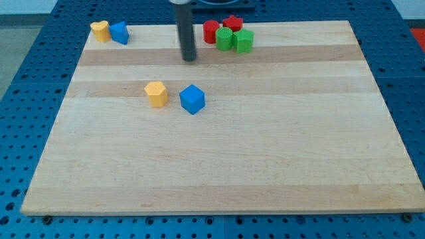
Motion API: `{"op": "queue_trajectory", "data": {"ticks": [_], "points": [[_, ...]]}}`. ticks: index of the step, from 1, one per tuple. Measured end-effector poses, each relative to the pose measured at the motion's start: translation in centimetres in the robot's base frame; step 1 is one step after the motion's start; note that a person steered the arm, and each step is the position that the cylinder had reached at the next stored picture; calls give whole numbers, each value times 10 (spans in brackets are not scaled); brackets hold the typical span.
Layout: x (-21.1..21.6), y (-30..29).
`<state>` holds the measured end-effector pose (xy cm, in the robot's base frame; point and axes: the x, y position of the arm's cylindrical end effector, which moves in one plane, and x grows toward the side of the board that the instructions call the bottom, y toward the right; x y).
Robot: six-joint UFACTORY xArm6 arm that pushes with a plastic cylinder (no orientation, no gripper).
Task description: Move the cubehexagon parallel to each other
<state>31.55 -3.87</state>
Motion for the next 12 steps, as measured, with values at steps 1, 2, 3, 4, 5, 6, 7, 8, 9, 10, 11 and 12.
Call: {"op": "queue_trajectory", "data": {"ticks": [1, 2, 3, 4, 5, 6, 7, 8, 9, 10, 11, 12], "points": [[53, 56], [94, 64], [106, 28], [107, 2], [125, 21], [149, 27], [138, -14], [104, -89], [78, -171], [65, -220], [95, -220], [117, -161]]}}
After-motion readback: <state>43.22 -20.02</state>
